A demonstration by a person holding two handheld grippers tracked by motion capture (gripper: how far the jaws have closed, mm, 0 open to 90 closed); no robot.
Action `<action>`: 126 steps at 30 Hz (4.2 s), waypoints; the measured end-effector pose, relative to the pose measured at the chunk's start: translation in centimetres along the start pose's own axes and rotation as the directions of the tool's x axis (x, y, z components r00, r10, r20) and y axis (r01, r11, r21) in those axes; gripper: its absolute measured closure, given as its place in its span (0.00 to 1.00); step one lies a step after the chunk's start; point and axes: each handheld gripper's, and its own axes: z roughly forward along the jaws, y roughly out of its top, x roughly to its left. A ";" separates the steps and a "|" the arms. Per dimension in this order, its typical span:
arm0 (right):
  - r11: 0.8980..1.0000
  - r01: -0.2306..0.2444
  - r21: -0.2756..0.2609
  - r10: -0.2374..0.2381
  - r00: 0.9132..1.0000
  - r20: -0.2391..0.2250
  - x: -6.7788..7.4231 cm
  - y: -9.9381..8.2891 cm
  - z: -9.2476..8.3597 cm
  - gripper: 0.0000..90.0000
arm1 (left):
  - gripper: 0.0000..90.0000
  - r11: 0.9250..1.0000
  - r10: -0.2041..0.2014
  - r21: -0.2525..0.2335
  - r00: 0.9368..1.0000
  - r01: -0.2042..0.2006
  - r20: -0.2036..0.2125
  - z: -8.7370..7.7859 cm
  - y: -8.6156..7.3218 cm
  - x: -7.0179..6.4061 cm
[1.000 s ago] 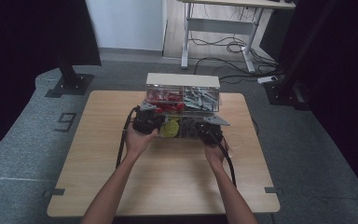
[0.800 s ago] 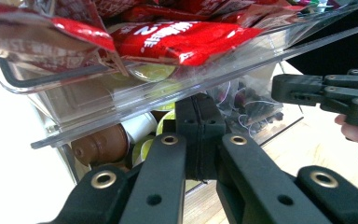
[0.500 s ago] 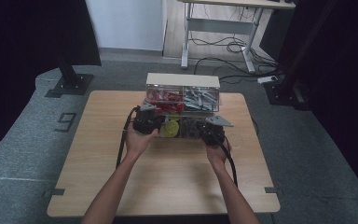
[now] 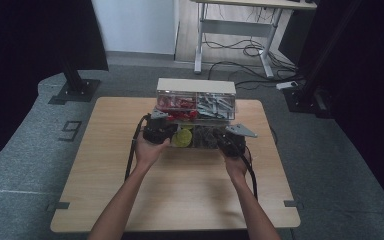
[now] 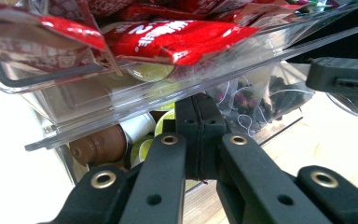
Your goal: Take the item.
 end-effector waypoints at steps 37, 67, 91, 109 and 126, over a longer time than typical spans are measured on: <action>0.998 -0.024 -0.054 0.024 1.000 0.011 -2.3 -1.1 -4.5 0.99 | 1.00 1.000 -0.006 0.005 1.000 0.006 0.004 0.3 -0.2 -0.1; 0.994 -0.044 -0.095 0.051 0.996 0.073 -5.3 -1.2 -7.9 0.99 | 1.00 1.000 -0.005 0.013 1.000 0.005 0.006 0.4 -0.3 -0.2; 0.994 -0.073 -0.077 0.082 0.988 0.130 -7.9 -2.4 -8.8 0.99 | 1.00 1.000 -0.005 0.015 1.000 0.005 0.004 0.4 -0.4 -0.1; 0.995 -0.095 -0.035 0.099 0.985 0.142 -9.3 -3.3 -8.2 0.96 | 1.00 1.000 -0.003 0.018 1.000 0.003 0.004 0.5 -0.5 -0.2; 0.998 -0.045 -0.037 0.050 0.987 0.150 -8.1 -4.5 -8.5 0.75 | 1.00 1.000 -0.007 0.025 1.000 0.007 0.005 0.8 -0.8 -0.2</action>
